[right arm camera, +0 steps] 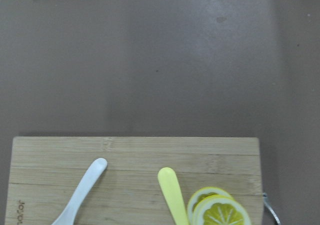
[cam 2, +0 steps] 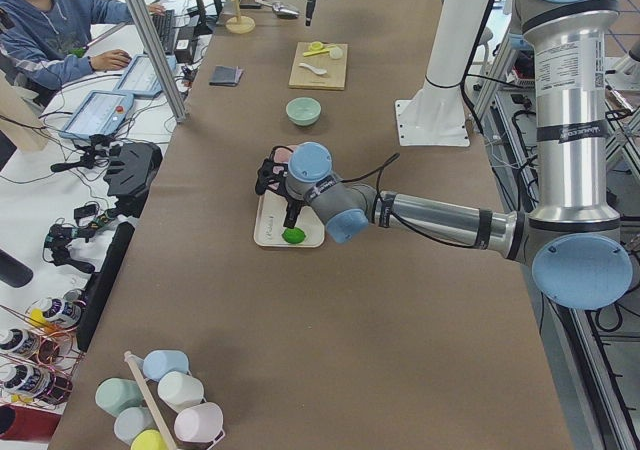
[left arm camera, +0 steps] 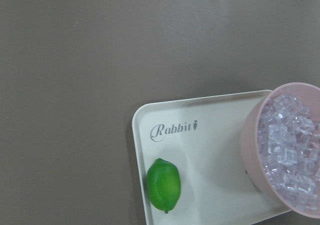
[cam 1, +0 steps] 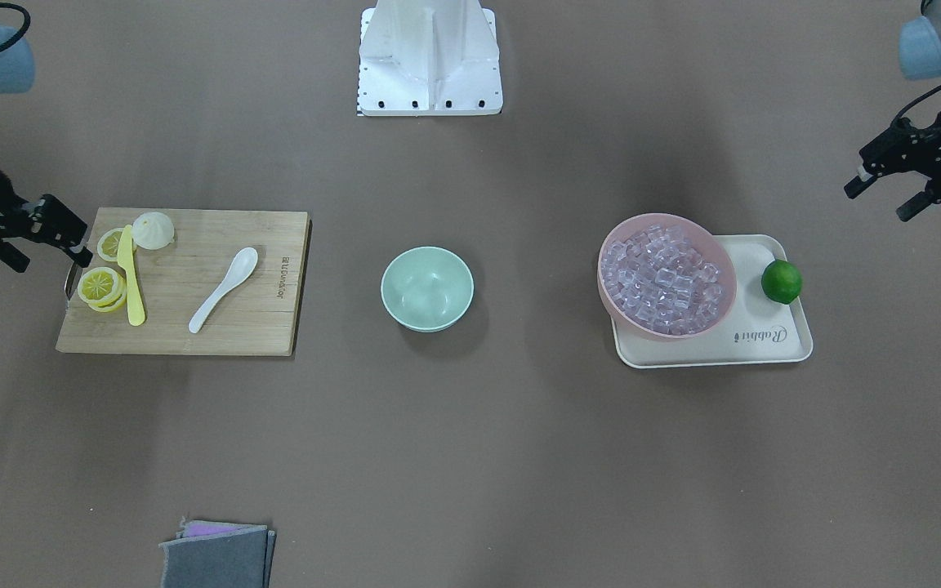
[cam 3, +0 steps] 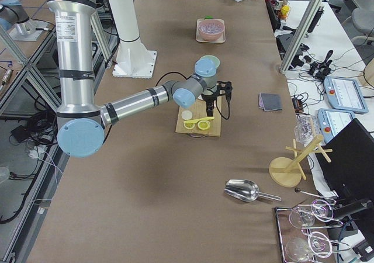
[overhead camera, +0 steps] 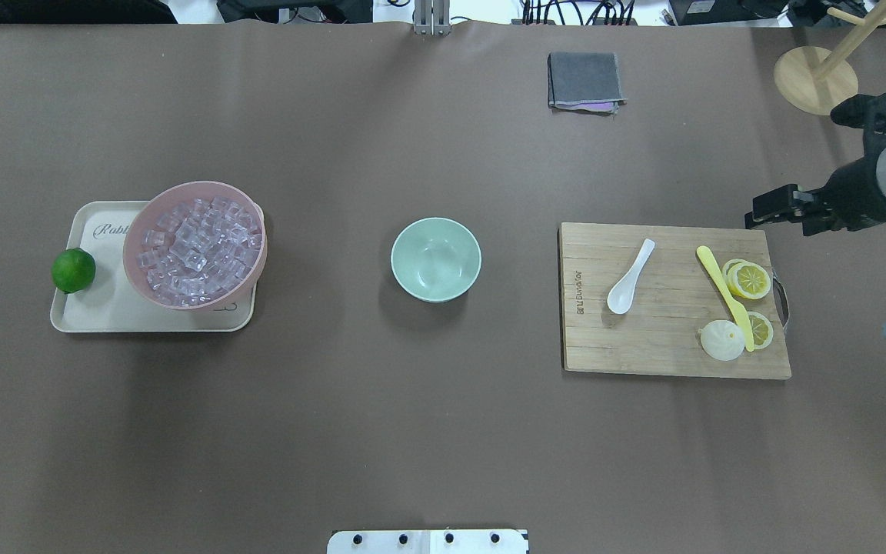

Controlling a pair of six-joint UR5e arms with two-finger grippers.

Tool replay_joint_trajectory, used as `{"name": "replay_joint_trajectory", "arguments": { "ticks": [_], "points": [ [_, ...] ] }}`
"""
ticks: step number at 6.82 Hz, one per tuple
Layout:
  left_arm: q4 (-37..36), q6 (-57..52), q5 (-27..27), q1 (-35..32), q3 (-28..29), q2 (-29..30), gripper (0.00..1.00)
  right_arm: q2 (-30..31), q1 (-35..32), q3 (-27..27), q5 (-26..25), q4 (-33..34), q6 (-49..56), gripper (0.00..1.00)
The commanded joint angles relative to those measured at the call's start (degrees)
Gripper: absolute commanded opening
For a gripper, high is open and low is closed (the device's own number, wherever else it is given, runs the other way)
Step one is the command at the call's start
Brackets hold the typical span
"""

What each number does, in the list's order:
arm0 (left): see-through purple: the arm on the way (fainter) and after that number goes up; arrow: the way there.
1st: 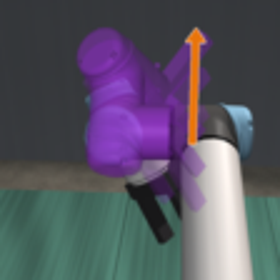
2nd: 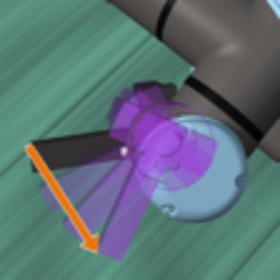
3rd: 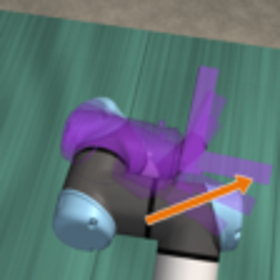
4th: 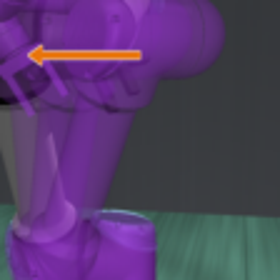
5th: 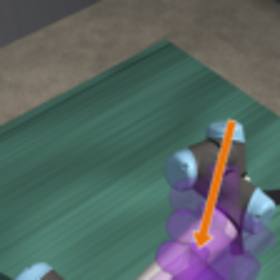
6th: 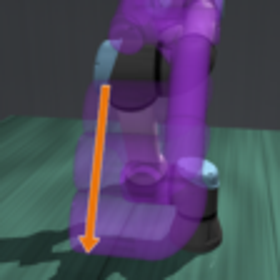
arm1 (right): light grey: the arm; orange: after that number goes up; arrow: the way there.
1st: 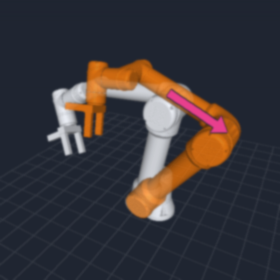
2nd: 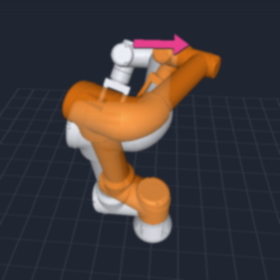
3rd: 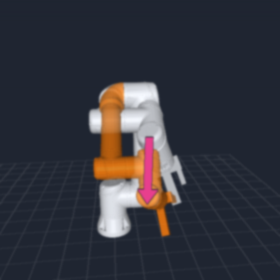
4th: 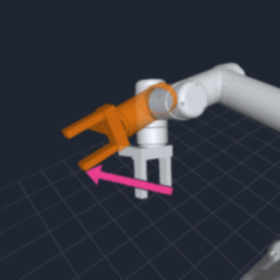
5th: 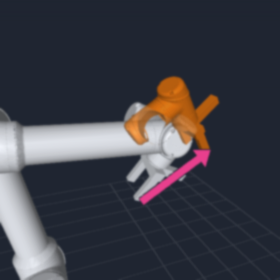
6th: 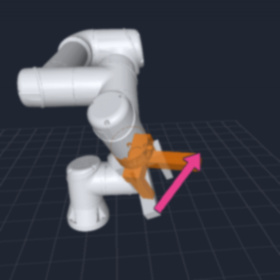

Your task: Put spoon and ice into bowl

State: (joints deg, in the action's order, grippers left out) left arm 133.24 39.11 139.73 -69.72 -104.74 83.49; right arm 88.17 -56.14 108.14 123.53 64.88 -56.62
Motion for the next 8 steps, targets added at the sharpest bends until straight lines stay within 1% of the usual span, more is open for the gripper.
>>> {"name": "replay_joint_trajectory", "arguments": {
  "ticks": [1, 2, 3, 4, 5, 6, 7, 8],
  "points": [
    [-0.2, 0.2, -3.3, 5.2, -0.9, 1.7, 0.97, -1.7, 5.5, 0.2, -4.0, 0.0, -7.3, 0.91],
    [-0.2, 0.2, -3.6, 6.0, -0.9, 2.2, 0.97, -2.3, 7.3, 0.1, -5.3, 0.2, -9.4, 0.91],
    [-0.2, 0.2, -5.2, 6.2, -1.0, 2.7, 0.97, -5.1, 9.8, -0.6, -6.9, 0.5, -16.4, 0.9],
    [-1.2, 0.2, -5.8, 8.6, -0.9, 3.6, 0.97, -5.9, 11.7, -1.5, -8.8, 0.5, -18.6, 0.89],
    [-1.3, 0.2, -8.5, 9.3, -1.3, 4.0, 0.97, -6.0, 13.2, -2.1, -10.1, 0.6, -21.4, 0.88],
    [-1.3, 0.3, -9.1, 9.9, -1.8, 4.7, 0.97, -7.7, 14.5, -4.2, -11.8, 0.5, -24.3, 0.86],
    [-1.3, 0.3, -9.2, 11.0, -1.9, 5.0, 0.97, -9.8, 15.6, -6.9, -12.6, 0.2, -26.5, 0.82],
    [-1.4, 0.3, -9.2, 11.9, -1.9, 6.5, 0.97, -10.9, 16.0, -7.8, -13.5, 0.5, -26.7, 0.79]
  ]
}}
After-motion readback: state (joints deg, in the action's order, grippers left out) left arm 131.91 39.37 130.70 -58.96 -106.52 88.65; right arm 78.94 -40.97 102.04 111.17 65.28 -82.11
